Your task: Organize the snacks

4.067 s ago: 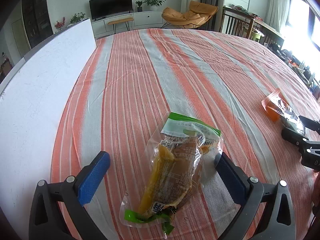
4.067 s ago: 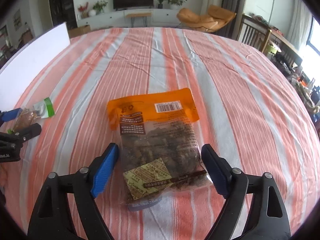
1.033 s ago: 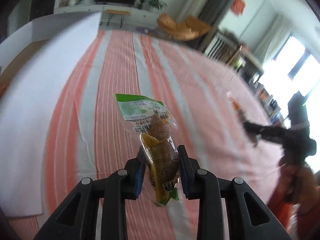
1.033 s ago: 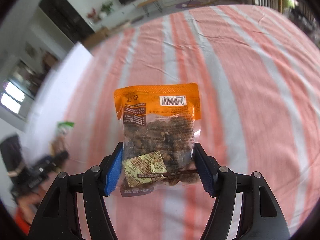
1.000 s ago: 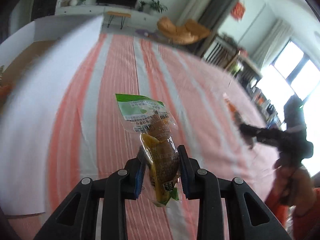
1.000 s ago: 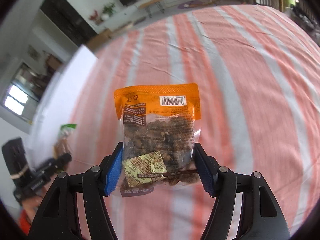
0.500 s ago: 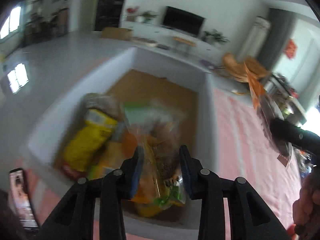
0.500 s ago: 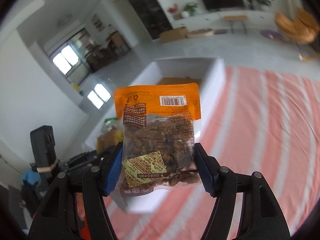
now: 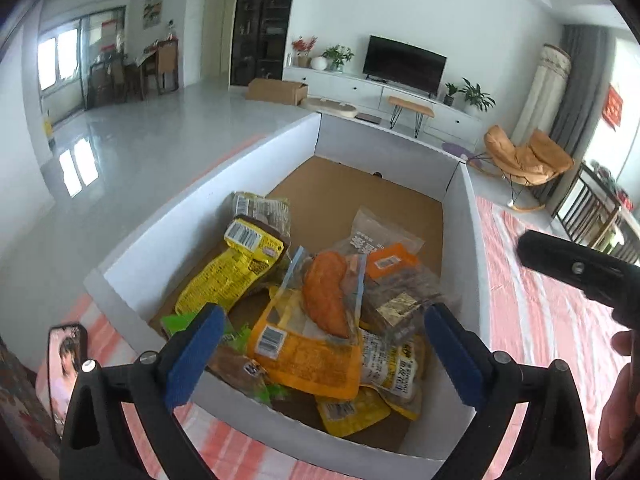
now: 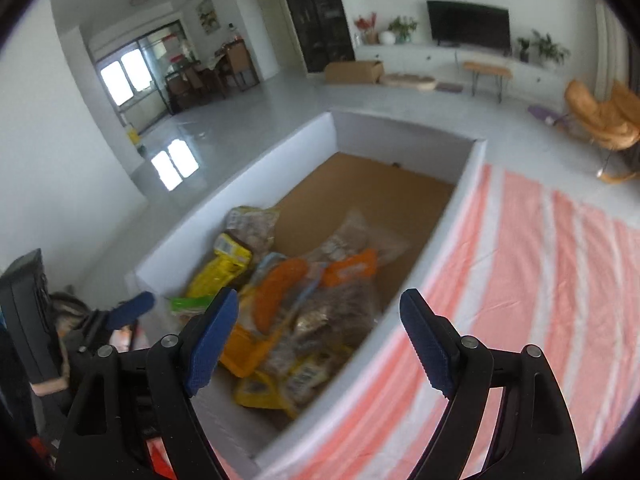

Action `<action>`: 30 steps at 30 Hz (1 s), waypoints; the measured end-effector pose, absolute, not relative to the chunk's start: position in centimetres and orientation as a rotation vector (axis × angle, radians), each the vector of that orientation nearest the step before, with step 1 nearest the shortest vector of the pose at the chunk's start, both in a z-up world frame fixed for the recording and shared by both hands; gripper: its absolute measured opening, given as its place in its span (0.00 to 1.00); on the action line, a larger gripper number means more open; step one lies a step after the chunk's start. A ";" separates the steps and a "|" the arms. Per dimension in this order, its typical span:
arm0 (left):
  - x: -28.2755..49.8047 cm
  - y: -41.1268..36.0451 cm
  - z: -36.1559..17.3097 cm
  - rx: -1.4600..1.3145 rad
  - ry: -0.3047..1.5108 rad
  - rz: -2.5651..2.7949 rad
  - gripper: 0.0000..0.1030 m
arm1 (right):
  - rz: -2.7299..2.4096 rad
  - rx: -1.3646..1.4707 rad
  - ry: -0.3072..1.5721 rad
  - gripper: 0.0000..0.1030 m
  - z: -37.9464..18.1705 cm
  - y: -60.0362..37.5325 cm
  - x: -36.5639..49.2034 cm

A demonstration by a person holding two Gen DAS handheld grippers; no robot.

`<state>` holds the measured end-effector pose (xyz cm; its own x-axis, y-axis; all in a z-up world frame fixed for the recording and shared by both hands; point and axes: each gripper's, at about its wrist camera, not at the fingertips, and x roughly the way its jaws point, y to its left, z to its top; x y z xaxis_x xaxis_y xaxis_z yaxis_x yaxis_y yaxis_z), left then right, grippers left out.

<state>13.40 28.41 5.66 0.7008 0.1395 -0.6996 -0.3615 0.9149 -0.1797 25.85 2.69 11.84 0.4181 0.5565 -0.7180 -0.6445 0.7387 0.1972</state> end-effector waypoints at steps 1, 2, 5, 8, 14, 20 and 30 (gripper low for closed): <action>13.3 28.2 5.7 -0.318 0.767 0.284 0.97 | 0.740 -0.114 0.844 0.83 12.0 2.1 25.9; 13.5 28.0 5.7 -0.307 0.790 0.294 0.97 | 0.728 -0.111 0.839 0.83 12.2 1.5 25.9; 13.5 27.2 6.3 -0.190 0.794 0.404 0.97 | 0.684 -0.109 0.837 0.83 12.1 0.1 25.9; 13.0 26.5 7.1 -0.102 0.770 0.489 0.97 | 0.649 -0.141 0.812 0.83 12.3 -0.5 25.6; 11.5 25.7 8.6 -0.102 0.677 0.508 0.98 | 0.617 -0.204 0.695 0.86 13.3 -0.4 24.1; 11.9 25.0 8.7 -0.064 0.751 0.448 1.00 | 0.612 -0.260 0.632 0.87 13.5 -0.1 23.5; 11.8 27.5 9.2 -0.195 0.776 0.434 1.00 | 0.661 -0.250 0.743 0.87 13.9 1.8 23.7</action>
<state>11.80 27.48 9.17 0.6315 0.3061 -0.7124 -0.4473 0.8943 -0.0122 23.67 1.85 13.89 0.5469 0.4664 -0.6952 -0.6362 0.7713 0.0170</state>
